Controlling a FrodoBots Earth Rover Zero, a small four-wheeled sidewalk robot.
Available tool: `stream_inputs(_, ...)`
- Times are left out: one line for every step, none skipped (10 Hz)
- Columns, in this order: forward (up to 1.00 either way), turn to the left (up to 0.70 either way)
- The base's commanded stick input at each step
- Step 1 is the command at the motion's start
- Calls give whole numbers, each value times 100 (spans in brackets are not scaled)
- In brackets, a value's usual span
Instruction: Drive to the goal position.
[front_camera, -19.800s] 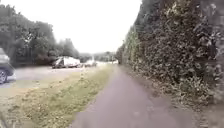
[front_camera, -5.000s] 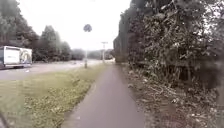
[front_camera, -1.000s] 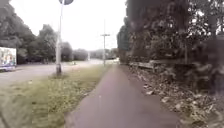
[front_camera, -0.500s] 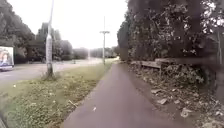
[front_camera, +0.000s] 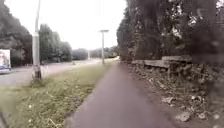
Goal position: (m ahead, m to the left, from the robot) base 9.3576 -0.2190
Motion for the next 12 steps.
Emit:
stream_inputs(100, 0)
stream_inputs(100, 0)
stream_inputs(100, 0)
stream_inputs(100, 0)
stream_inputs(100, 0)
stream_inputs(100, 0)
stream_inputs(100, -5)
stream_inputs(100, -18)
stream_inputs(100, -24)
stream_inputs(100, -12)
stream_inputs(100, -2)
stream_inputs(100, 0)
